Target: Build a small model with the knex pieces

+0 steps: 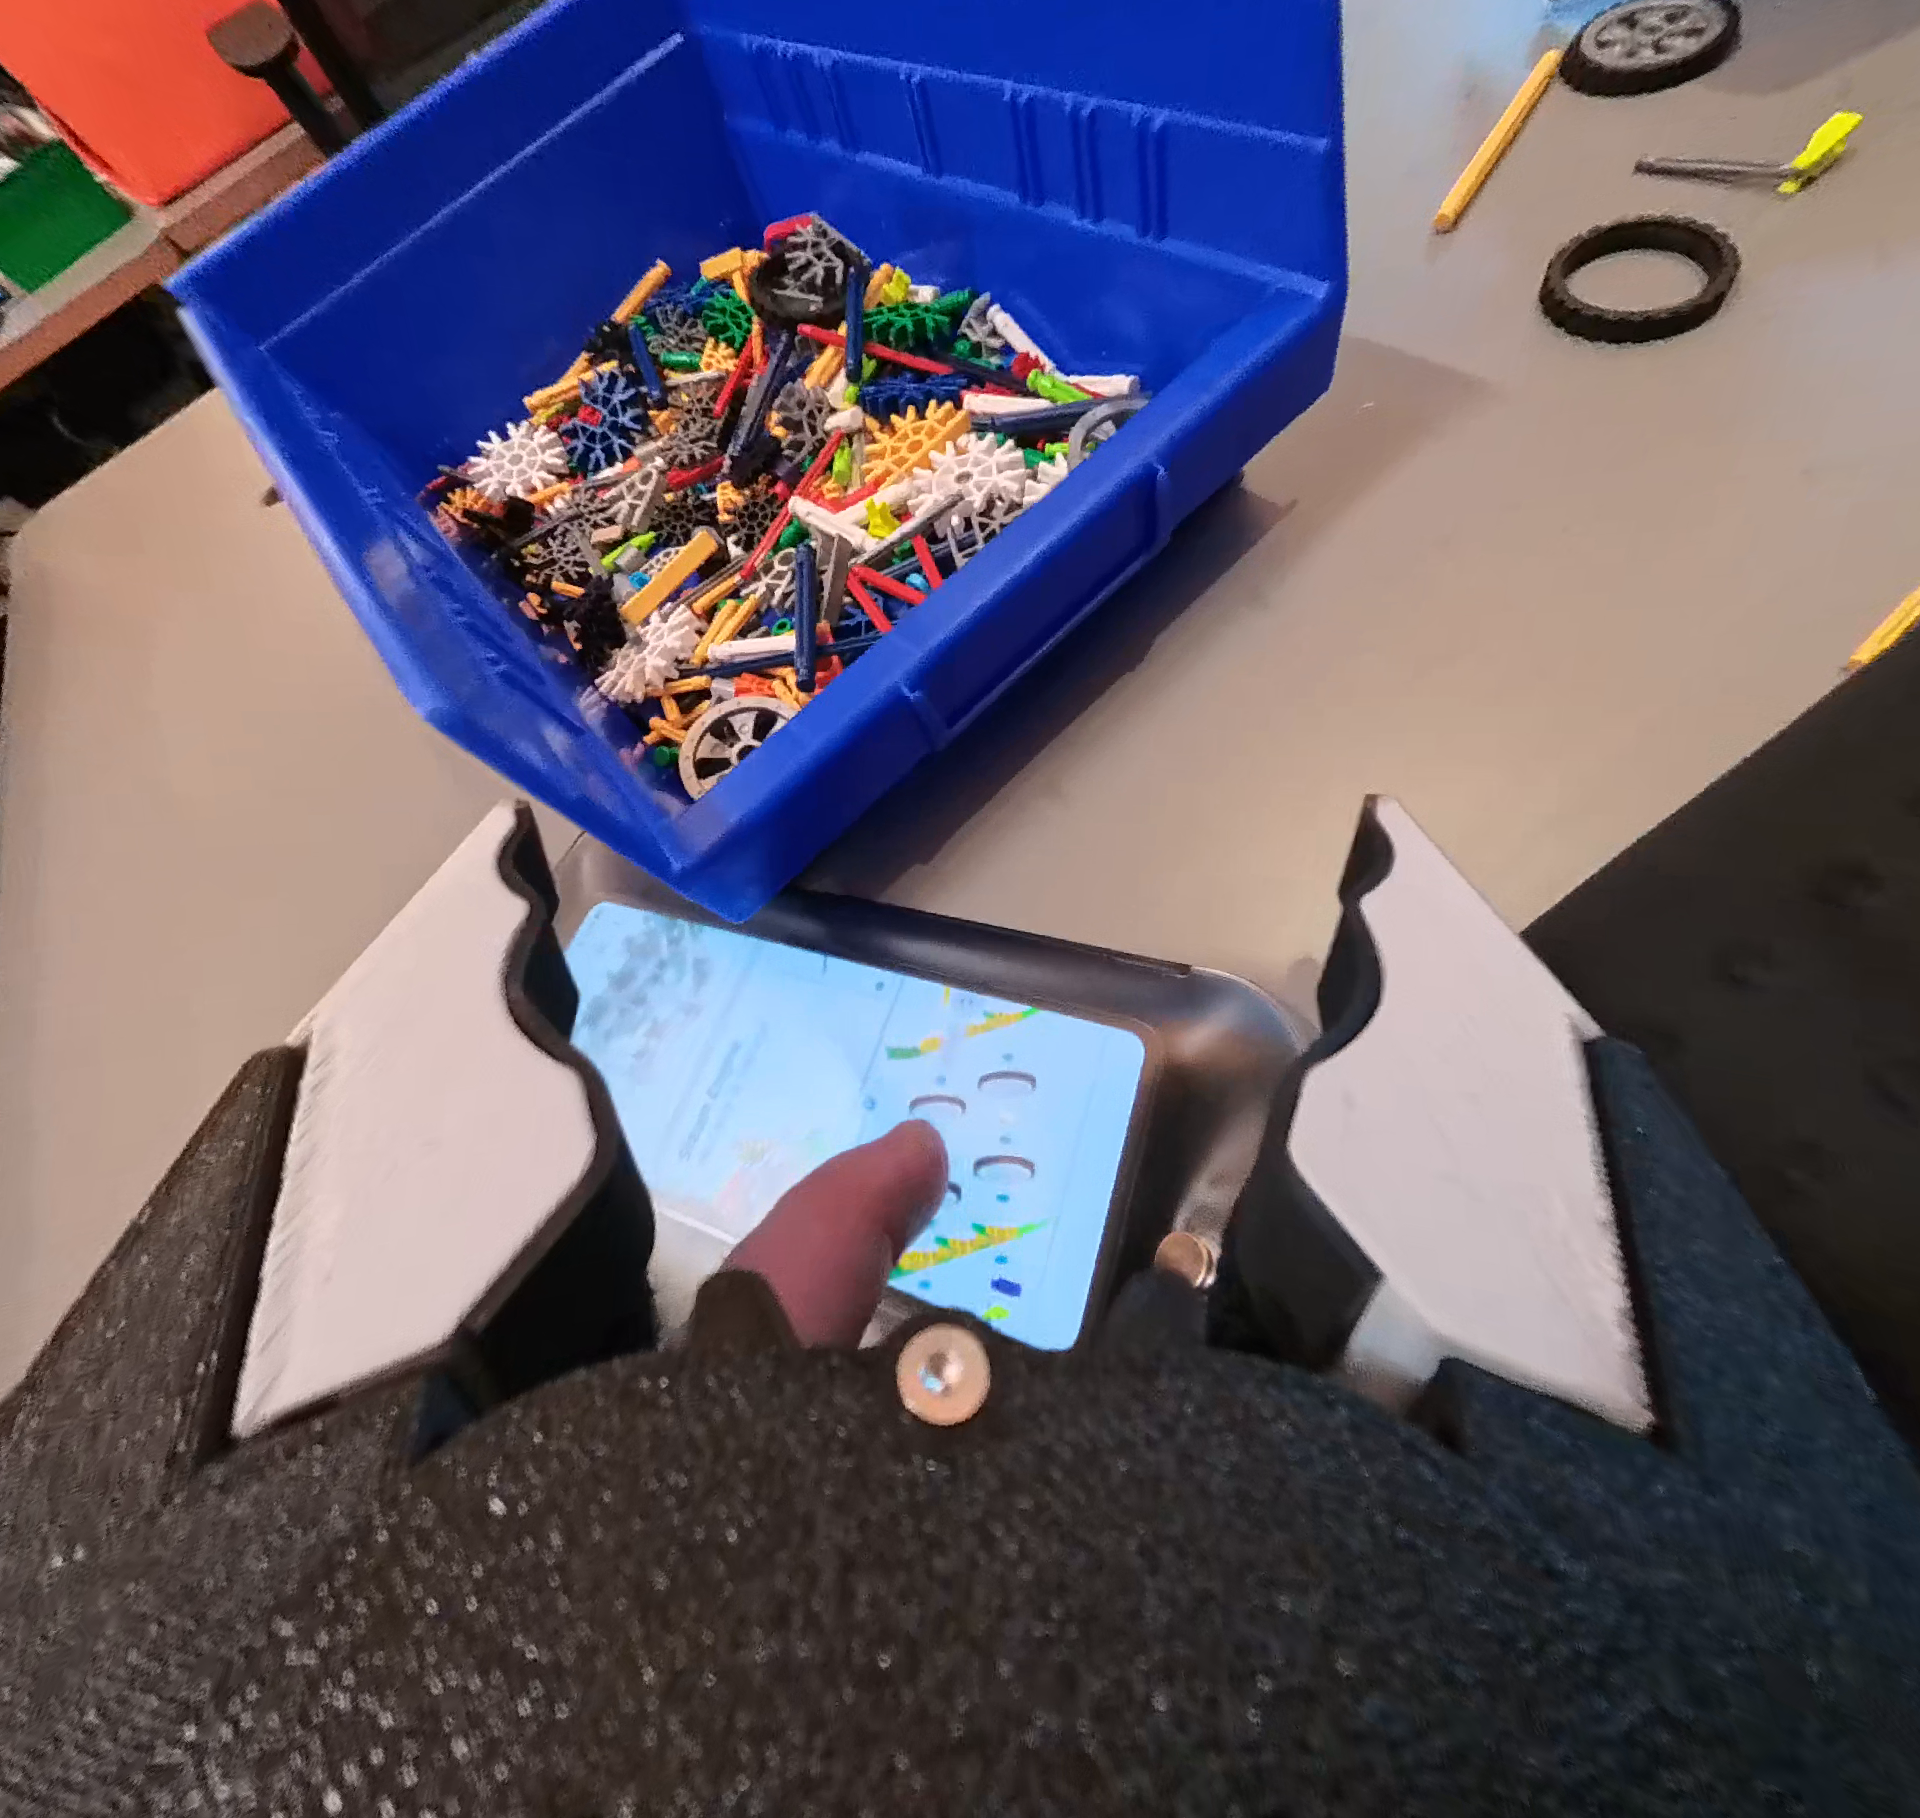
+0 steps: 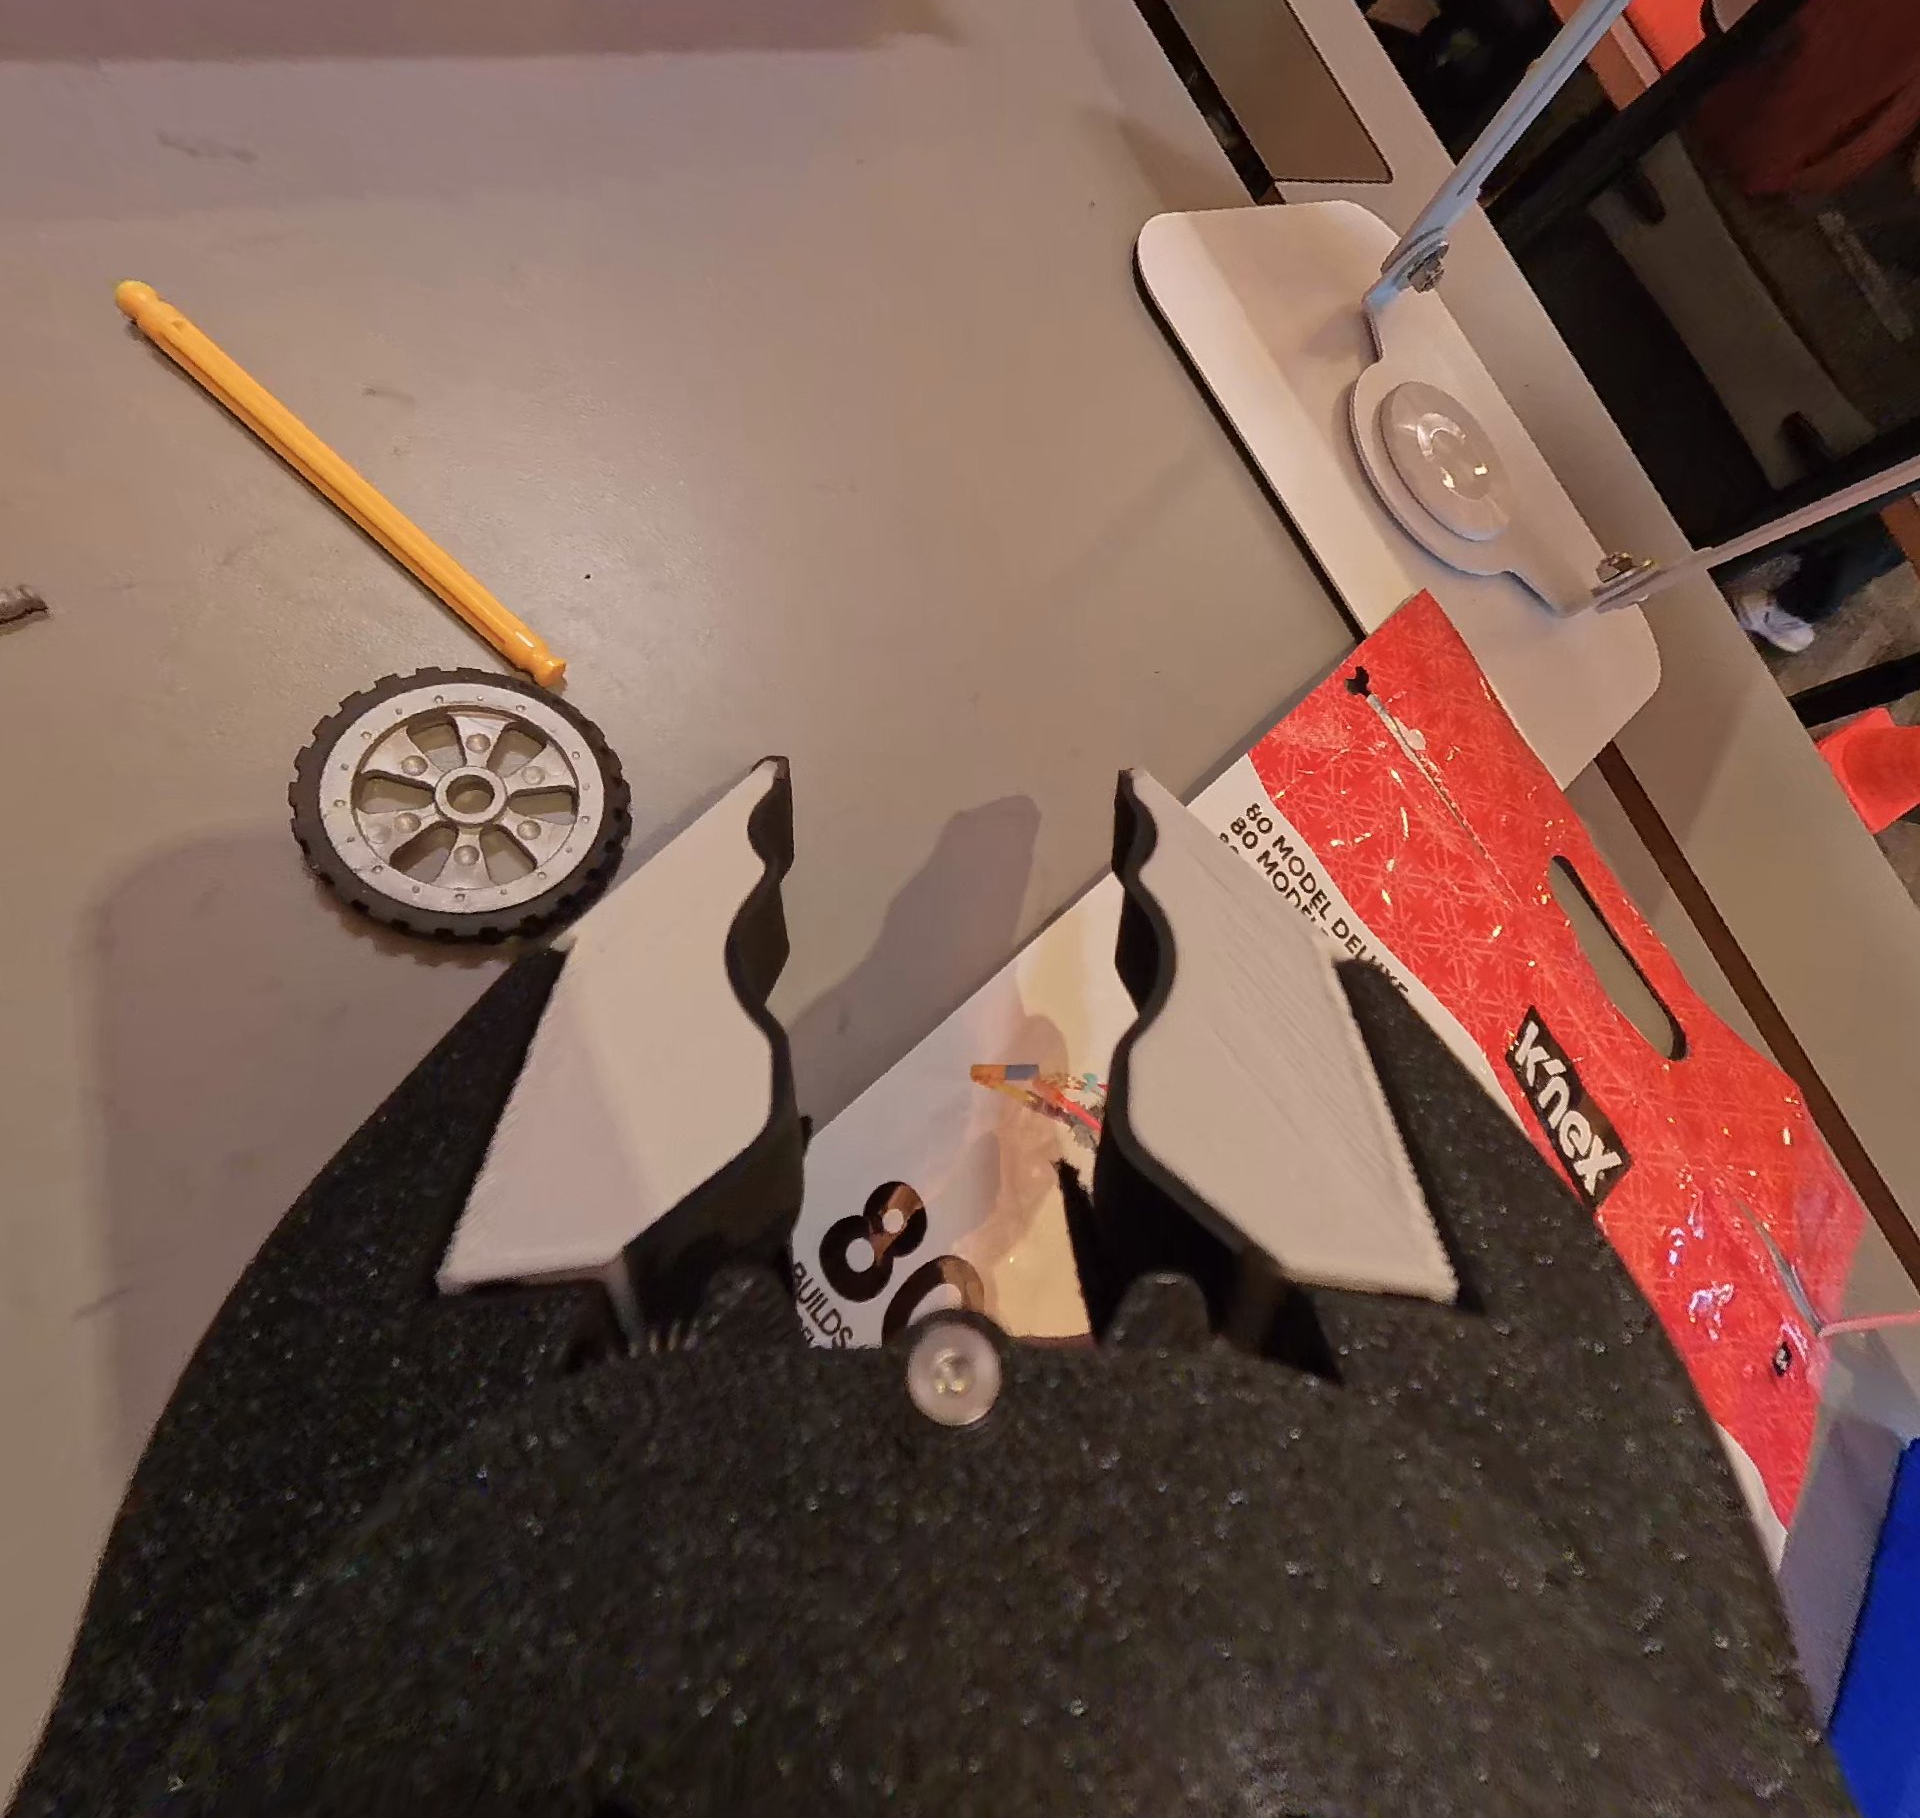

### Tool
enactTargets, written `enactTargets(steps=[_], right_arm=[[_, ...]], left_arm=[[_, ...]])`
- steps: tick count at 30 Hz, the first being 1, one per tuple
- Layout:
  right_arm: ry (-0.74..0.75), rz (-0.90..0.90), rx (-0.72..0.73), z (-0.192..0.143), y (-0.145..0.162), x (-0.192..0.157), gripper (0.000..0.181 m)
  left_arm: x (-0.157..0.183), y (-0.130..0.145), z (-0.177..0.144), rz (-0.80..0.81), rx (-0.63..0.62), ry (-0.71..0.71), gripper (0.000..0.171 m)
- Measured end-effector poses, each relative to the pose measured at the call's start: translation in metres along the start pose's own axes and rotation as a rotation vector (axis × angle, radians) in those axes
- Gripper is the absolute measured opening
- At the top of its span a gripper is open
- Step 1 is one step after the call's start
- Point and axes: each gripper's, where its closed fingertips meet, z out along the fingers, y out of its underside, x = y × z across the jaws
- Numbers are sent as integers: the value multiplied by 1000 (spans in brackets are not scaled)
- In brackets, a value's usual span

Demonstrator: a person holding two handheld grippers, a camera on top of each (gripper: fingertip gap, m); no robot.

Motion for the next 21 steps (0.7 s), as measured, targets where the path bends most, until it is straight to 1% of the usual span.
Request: enactTargets(steps=[3,5,15,21], right_arm=[[8,0,-4,0,1,2,62],[14,-2,-9,1,2,3,62],[28,-5,-23,3,5,6,62],[27,-4,-23,3,5,6,62]], left_arm=[[3,10,5,29,-59,20,147],[3,18,6,13,-96,32,141],[-9,20,-6,-32,-41,-14,142],[-10,18,-7,-29,-19,-25,141]])
